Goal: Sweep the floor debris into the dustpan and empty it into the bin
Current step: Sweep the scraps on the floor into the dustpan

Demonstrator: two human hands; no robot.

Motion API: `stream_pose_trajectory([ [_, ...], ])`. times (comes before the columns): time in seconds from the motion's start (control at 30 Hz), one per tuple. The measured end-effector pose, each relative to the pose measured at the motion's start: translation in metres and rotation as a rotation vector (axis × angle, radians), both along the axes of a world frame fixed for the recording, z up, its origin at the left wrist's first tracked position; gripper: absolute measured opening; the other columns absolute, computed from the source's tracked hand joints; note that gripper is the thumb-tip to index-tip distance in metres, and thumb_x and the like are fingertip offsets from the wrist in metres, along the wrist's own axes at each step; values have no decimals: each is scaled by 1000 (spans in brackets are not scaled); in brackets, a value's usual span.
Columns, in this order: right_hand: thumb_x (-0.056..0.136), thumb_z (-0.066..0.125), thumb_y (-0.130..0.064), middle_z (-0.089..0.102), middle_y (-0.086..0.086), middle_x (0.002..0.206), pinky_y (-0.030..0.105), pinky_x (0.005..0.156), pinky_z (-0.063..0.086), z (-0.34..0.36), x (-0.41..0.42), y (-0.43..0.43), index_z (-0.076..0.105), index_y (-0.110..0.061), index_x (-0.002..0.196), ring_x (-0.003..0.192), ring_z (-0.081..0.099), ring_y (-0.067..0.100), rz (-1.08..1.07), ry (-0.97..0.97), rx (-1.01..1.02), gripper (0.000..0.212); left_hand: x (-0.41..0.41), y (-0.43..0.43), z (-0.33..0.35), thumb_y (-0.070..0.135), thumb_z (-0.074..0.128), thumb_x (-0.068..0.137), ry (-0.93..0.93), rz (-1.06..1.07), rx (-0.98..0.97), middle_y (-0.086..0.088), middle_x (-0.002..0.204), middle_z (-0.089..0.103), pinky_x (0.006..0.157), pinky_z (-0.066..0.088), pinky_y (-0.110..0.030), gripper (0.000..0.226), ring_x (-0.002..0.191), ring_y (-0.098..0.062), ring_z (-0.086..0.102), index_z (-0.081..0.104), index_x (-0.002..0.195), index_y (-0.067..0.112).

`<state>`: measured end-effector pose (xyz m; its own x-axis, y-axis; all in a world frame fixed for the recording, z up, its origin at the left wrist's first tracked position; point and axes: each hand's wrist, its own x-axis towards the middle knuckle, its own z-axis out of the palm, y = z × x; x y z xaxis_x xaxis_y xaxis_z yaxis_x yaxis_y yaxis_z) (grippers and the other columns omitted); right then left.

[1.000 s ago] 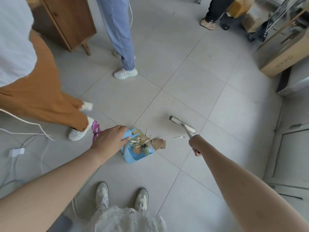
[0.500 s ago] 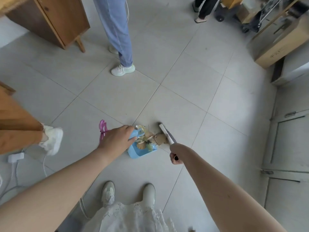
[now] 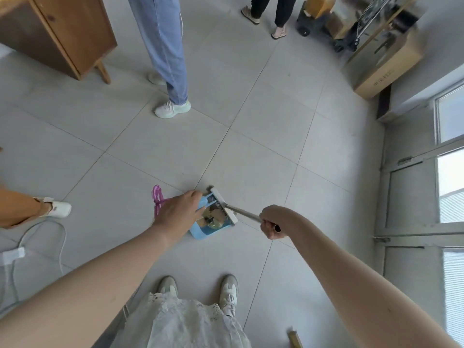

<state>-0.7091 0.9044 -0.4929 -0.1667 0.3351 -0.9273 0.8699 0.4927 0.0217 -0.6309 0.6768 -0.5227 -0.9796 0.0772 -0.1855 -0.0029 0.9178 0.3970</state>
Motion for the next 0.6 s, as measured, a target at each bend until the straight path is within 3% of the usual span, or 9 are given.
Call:
stream_pose_trajectory([
  [0.2,91,30,-4,37,3,45,7,32,26,23,-25,15,42,-10,67,18,27,11,-27,72,-4,27,4,-20,6,33,52,93,16,-25,17,-3,100,64,54,47,-33,22,75,-26,63,54,103,13],
  [0.33,90,30,-5,34,4,40,8,33,27,20,-30,21,43,-10,66,18,26,11,-87,112,12,28,10,-40,9,32,55,92,21,-24,15,-3,92,63,50,35,-28,20,68,-25,59,54,96,13],
  [0.43,90,30,-5,34,5,49,8,36,27,8,-21,23,39,-12,64,19,25,10,-105,146,15,28,20,-60,12,32,57,90,18,11,24,-1,85,61,49,33,-28,19,63,-20,51,53,91,13],
  [0.6,94,34,-7,35,5,35,11,34,34,-23,4,14,36,-12,63,15,27,9,-256,169,-17,32,34,-76,15,32,55,91,-36,-19,7,1,83,58,49,36,-30,17,67,-22,57,50,88,16],
])
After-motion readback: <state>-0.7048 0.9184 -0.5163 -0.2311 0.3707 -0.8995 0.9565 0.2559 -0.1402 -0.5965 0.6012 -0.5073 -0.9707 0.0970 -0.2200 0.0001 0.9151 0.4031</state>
